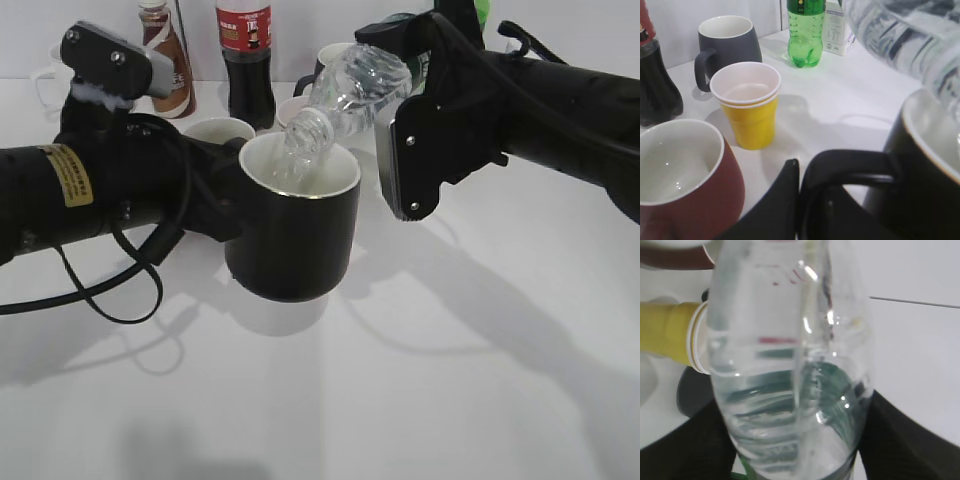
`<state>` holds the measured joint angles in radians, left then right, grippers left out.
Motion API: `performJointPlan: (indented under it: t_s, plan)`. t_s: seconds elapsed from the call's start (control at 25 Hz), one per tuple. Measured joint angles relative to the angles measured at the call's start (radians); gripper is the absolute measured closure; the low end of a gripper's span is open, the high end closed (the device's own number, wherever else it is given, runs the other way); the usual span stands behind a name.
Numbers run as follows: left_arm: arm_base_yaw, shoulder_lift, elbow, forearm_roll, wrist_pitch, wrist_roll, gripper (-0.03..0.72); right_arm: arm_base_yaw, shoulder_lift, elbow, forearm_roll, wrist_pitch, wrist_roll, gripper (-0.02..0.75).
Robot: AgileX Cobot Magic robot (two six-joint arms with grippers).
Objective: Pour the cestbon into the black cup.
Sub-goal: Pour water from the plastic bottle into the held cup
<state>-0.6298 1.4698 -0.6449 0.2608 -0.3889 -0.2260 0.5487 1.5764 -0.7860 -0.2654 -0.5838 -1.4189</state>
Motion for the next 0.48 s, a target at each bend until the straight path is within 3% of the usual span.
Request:
performJointPlan:
  t_s: [0.32, 0.48]
  plan:
    - [0.0, 0.0, 0.0, 0.0, 0.001, 0.0, 0.648, 0.0, 0.0, 0.0, -0.004, -0.007, 0.009, 0.256]
    - [0.0, 0.0, 0.0, 0.001, -0.011, 0.0, 0.648, 0.0, 0.0, 0.0, -0.021, -0.007, 0.128, 0.256]
